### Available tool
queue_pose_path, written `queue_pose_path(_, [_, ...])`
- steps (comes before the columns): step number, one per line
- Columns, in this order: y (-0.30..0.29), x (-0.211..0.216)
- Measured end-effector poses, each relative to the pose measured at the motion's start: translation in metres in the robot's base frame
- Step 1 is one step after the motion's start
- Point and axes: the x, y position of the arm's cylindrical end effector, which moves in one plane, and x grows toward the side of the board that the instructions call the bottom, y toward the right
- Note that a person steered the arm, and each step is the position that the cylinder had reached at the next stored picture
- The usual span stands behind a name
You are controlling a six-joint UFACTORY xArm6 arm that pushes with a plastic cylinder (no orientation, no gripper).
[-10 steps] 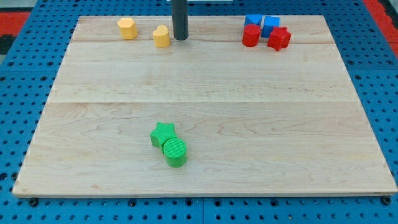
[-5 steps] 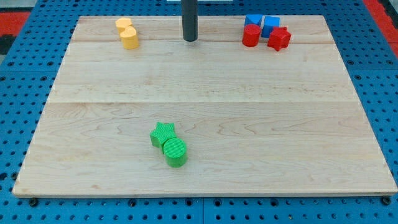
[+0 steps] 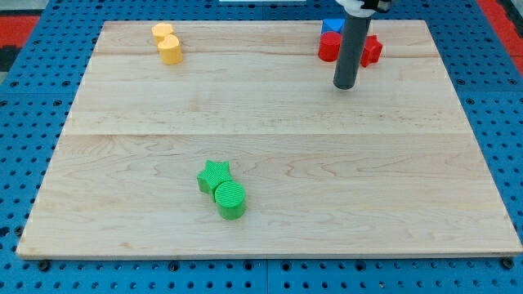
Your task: Nudge the red star left a bit
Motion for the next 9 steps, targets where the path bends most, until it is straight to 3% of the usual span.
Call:
queue_pose_path(6, [0.007, 0.026])
queue_pose_path(8, [0.103, -0.037])
queue_pose_path(9, [0.105, -0.078])
